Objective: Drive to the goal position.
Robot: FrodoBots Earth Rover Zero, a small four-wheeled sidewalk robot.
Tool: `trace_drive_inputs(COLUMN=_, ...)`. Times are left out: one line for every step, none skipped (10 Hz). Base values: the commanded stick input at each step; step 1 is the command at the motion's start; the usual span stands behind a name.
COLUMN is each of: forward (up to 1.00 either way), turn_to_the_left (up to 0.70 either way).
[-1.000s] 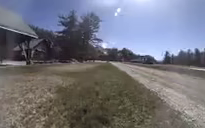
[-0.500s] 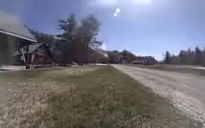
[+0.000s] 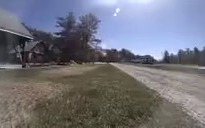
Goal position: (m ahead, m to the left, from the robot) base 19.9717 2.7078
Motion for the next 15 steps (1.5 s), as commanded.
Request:
trace_drive_inputs(forward=0.69, turn_to_the_left=0.06)
trace_drive_inputs(forward=0.69, turn_to_the_left=0.06)
trace_drive_inputs(forward=0.69, turn_to_the_left=0.06)
trace_drive_inputs(forward=0.69, turn_to_the_left=0.06)
trace_drive_inputs(forward=0.69, turn_to_the_left=0.06)
trace_drive_inputs(forward=0.69, turn_to_the_left=0.06)
trace_drive_inputs(forward=0.69, turn_to_the_left=0.06)
trace_drive_inputs(forward=0.69, turn_to_the_left=0.06)
trace_drive_inputs(forward=0.69, turn_to_the_left=0.06)
trace_drive_inputs(forward=0.69, turn_to_the_left=0.06)
trace_drive_inputs(forward=0.69, turn_to_the_left=0.06)
trace_drive_inputs(forward=0.69, turn_to_the_left=0.06)
trace_drive_inputs(forward=0.69, turn_to_the_left=0.06)
trace_drive_inputs(forward=0.69, turn_to_the_left=0.06)
trace_drive_inputs(forward=0.69, turn_to_the_left=0.06)
